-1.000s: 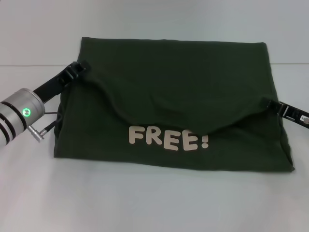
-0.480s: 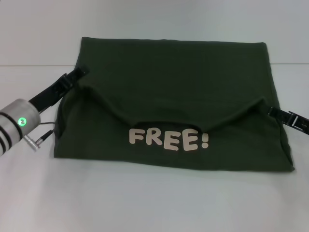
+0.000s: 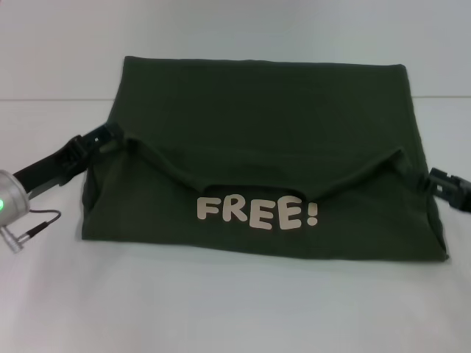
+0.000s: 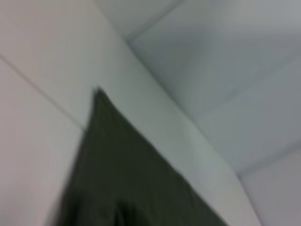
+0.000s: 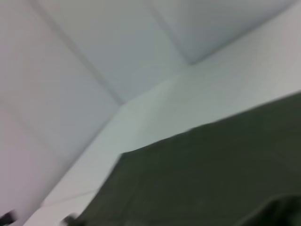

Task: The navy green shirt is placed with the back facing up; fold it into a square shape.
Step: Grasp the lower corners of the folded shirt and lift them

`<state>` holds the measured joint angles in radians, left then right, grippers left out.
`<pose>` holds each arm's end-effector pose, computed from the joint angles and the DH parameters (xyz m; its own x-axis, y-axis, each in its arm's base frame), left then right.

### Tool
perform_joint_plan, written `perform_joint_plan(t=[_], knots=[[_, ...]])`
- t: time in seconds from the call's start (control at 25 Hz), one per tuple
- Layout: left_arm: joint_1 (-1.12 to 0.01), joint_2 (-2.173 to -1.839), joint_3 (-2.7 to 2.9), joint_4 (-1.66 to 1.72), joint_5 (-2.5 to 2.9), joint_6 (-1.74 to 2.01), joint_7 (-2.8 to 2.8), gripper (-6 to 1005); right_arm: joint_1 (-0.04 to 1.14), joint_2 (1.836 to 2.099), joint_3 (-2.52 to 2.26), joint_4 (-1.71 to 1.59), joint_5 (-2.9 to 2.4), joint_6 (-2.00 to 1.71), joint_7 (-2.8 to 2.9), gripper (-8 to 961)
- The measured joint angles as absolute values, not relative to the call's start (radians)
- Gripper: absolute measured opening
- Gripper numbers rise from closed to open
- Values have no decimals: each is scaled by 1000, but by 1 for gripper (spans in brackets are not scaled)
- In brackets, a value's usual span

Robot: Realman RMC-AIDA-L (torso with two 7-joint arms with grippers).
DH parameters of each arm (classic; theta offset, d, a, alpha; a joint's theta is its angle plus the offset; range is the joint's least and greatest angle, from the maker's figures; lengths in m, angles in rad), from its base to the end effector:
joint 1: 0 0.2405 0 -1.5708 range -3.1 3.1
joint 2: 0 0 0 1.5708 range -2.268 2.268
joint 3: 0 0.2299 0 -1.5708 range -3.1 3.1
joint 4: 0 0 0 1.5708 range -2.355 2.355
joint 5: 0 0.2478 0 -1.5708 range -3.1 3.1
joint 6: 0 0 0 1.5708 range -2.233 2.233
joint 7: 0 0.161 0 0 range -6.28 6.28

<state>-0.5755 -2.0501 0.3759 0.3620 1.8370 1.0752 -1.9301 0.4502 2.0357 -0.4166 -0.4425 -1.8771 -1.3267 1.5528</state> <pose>-0.3310 0.4013 0.0100 -0.0699 0.5751 0.8151 0.9837 -0.0961 0.1521 0.3417 0.3525 0.0239 0.3477 -0.5257 -0.7764 -0.8968 -0.4282 -0.1117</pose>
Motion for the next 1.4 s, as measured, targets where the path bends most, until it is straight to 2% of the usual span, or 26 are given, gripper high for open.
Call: perform_joint_plan(t=[0.2, 0.56, 0.72, 1.08, 1.4], knots=[[-551, -1954, 601, 399, 1867, 1168, -2110, 874, 390, 2028, -430, -473, -1943, -1537, 1324, 902], [-542, -1911, 607, 621, 2123, 1344, -2254, 874, 395, 2047, -442, -475, -2052, -1595, 1229, 903], [-556, -1912, 611, 618, 2188, 1346, -2276, 870, 407, 2049, -444, -470, -2066, -1580, 1232, 904], [-563, -1938, 631, 615, 2250, 1309, -2270, 863, 420, 2057, -451, -467, -2068, -1547, 1238, 899], [-563, -1943, 655, 615, 2255, 1296, -2263, 857, 428, 2058, -451, -467, -2068, -1528, 1255, 899]])
